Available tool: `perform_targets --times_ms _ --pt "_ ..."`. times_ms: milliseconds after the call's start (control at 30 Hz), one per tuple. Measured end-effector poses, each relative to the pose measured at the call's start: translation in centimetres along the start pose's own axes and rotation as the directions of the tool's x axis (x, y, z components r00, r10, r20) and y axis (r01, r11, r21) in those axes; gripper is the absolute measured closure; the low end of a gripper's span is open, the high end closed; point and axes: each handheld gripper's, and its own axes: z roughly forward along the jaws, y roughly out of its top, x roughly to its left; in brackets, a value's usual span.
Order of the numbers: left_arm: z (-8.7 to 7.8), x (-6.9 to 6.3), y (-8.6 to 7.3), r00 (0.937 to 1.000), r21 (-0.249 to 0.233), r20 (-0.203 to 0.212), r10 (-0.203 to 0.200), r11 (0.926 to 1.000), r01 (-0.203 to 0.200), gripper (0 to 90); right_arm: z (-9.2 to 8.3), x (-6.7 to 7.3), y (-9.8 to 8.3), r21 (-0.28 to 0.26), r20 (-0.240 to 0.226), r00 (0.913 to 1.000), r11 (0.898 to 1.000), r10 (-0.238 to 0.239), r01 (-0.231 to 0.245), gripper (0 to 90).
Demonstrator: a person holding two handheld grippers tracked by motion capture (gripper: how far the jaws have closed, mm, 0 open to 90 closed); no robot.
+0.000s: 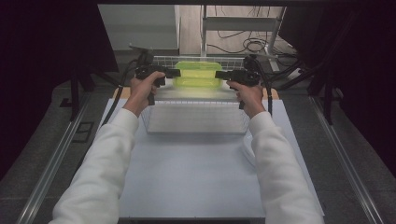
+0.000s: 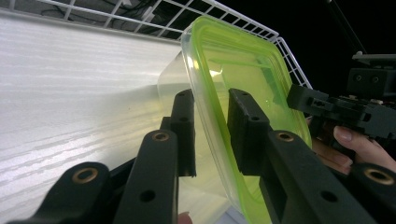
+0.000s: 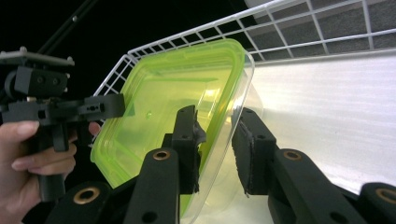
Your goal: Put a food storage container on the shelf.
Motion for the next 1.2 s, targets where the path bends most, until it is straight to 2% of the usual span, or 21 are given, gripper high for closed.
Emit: perform_targets --times_ms 200,267,300,333,400,433,467,500,533,567,633,667,800,867,900,1000,1033,1067,1133,1167,1200 --pt "0.2 0.2 0.0 0.9997 -0.006 -0.016 0.017 0.9998 -0.017 69.2 0.4 -0.5 -0.1 -0.016 -0.016 0.9995 0.999 0.029 -0.029 68.5" --pt "0.2 0.3 -0.1 0.9986 -0.006 -0.031 0.043 0.999 -0.044 59.5 0.4 -0.4 -0.1 -0.018 -0.002 0.9999 1.0 0.016 -0.016 65.7" --pt "0.2 0.3 -0.1 0.9978 -0.013 -0.039 0.054 0.9984 -0.055 55.4 0.4 -0.2 -0.2 -0.03 0.028 0.9996 1.0 -0.01 0.011 58.9" --pt "0.1 0.3 -0.1 0.9966 -0.021 -0.044 0.069 0.9973 -0.07 55.4 0.4 -0.2 -0.2 -0.03 0.028 0.9996 1.0 -0.01 0.011 58.9" --pt "-0.1 0.2 0.0 0.9952 -0.05 -0.053 0.083 0.9951 -0.085 45.3 0.2 0.0 -0.2 -0.056 0.035 0.9994 0.998 -0.003 0.005 47.0" --pt "-0.5 -0.1 0.0 0.9944 -0.078 -0.043 0.097 0.992 -0.1 38.3 -0.1 0.4 -0.2 -0.092 0.054 0.9983 0.995 -0.024 0.029 38.7" --pt "-0.5 -0.1 0.0 0.9944 -0.078 -0.043 0.097 0.992 -0.1 36.2 -0.1 0.4 -0.2 -0.092 0.054 0.9983 0.995 -0.024 0.029 38.7" --pt "-1.2 -0.5 0.1 0.9906 -0.106 -0.056 0.124 0.9858 -0.13 34.5 -0.6 1.1 -0.2 -0.118 0.082 0.9943 0.99 -0.068 0.078 35.2" --pt "-1.2 -0.5 0.1 0.9906 -0.106 -0.056 0.124 0.9858 -0.13 33.0 -0.9 1.6 -0.3 -0.133 0.105 0.9883 0.983 -0.111 0.124 32.9" --pt "-1.5 -0.6 0.1 0.9889 -0.11 -0.065 0.134 0.984 -0.141 33.0 -0.9 1.6 -0.3 -0.133 0.105 0.9883 0.983 -0.111 0.124 32.9" --pt "-2.4 -1.1 -0.1 0.9841 -0.105 -0.077 0.16 0.9802 -0.168 30.2 -1.6 2.3 -0.4 -0.149 0.14 0.9769 0.972 -0.162 0.182 28.9" --pt "-2.8 -1.5 -0.3 0.9816 -0.104 -0.075 0.176 0.9776 -0.183 29.6 -2.5 2.8 -0.7 -0.164 0.143 0.9687 0.96 -0.203 0.225 28.8" --pt "-4.6 -2.6 -2.0 0.9627 -0.071 -0.085 0.257 0.9622 -0.263 28.5 -4.1 2.9 -1.5 -0.149 0.108 0.9629 0.954 -0.247 0.262 28.8" --pt "-5.2 -3.0 -2.8 0.9556 -0.055 -0.106 0.275 0.9579 -0.282 27.1 -5.1 2.8 -2.1 -0.128 0.111 0.9565 0.951 -0.27 0.283 28.8" --pt "-5.6 -3.0 -3.2 0.9501 -0.042 -0.116 0.289 0.9543 -0.296 25.8 -6.0 2.7 -2.7 -0.115 0.117 0.9485 0.945 -0.295 0.308 29.4" --pt "-6.8 -3.2 -4.8 0.9449 -0.041 -0.106 0.31 0.9481 -0.315 25.2 -6.9 2.7 -3.3 -0.114 0.12 0.9424 0.939 -0.312 0.325 29.4" --pt "-7.2 -3.3 -5.5 0.9419 -0.04 -0.108 0.318 0.9454 -0.324 24.8 -7.8 2.8 -4.1 -0.102 0.124 0.9325 0.93 -0.339 0.352 29.5" --pt "-7.7 -3.3 -6.1 0.9378 -0.039 -0.11 0.329 0.9415 -0.335 24.8 -7.8 2.8 -4.1 -0.102 0.124 0.9325 0.93 -0.339 0.352 29.5" --pt "-8.5 -3.4 -7.6 0.9289 -0.039 -0.121 0.35 0.9333 -0.357 24.5 -9.1 3.1 -5.4 -0.072 0.128 0.9162 0.918 -0.38 0.391 29.7" --pt "-9.1 -3.4 -9.4 0.9238 -0.042 -0.12 0.364 0.9278 -0.371 24.5 -9.5 3.2 -5.9 -0.053 0.13 0.9111 0.915 -0.391 0.4 29.8" --pt "-9.1 -3.4 -9.4 0.9238 -0.042 -0.12 0.364 0.9278 -0.371 24.3 -9.5 3.2 -5.9 -0.053 0.13 0.9111 0.915 -0.391 0.4 29.8"
